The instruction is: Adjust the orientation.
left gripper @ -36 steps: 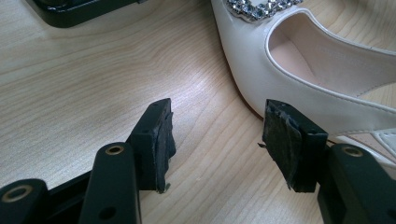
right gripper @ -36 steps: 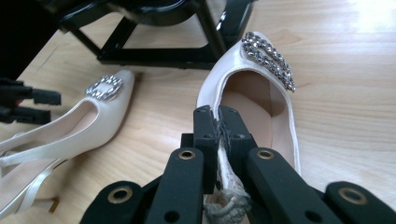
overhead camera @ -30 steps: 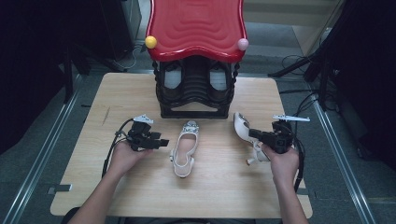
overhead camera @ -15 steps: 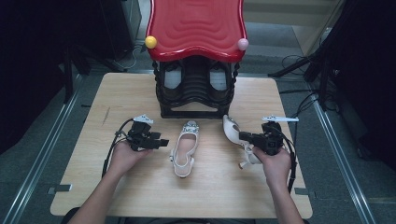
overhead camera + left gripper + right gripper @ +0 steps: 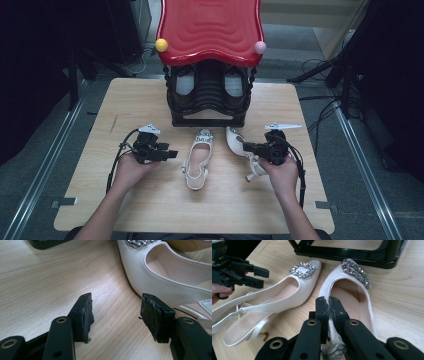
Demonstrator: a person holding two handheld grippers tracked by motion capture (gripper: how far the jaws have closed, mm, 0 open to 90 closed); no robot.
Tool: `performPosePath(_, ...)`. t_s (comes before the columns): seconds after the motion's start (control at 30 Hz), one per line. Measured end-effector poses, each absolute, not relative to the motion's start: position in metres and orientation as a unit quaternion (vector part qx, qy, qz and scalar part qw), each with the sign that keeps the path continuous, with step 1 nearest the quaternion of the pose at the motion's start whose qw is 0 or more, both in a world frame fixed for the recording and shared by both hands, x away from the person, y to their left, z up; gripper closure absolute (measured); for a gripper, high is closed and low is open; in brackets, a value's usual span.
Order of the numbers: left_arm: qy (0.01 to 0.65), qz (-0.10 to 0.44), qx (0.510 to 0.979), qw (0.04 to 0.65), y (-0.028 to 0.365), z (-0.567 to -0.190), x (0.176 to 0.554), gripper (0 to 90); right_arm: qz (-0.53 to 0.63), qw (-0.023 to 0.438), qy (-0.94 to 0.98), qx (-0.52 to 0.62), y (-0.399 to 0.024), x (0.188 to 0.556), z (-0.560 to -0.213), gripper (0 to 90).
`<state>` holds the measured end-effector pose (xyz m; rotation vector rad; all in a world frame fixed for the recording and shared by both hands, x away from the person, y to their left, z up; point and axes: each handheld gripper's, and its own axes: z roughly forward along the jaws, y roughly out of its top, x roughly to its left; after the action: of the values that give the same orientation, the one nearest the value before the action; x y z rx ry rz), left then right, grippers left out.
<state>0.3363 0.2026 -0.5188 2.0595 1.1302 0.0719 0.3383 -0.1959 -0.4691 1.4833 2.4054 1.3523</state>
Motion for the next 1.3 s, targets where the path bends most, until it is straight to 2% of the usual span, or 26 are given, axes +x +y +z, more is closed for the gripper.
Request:
performPosePath(0.67,0.443,0.03,0.809,0.386,0.203,-0.519,0.331,42.9,0.387,-0.024,0.807,0.446,-0.144,0.334,-0.491,86.7)
performPosePath(0.83,0.431,0.029,0.808,0.4,0.201,-0.516,0.329,44.6,0.381,-0.028,0.818,0.429,-0.131,0.328,-0.494,83.6)
performPosePath(0.9,0.422,0.031,0.81,0.406,0.197,-0.513,0.327,47.1,0.39,-0.03,0.816,0.425,-0.128,0.327,-0.493,80.1)
performPosePath(1.2,0.409,-0.002,0.821,0.397,0.185,-0.51,0.323,73.7,0.446,-0.03,0.802,0.397,-0.144,0.325,-0.475,73.0)
performPosePath(1.3,0.406,-0.006,0.824,0.396,0.183,-0.51,0.323,79.1,0.461,-0.017,0.798,0.387,-0.155,0.325,-0.468,75.1)
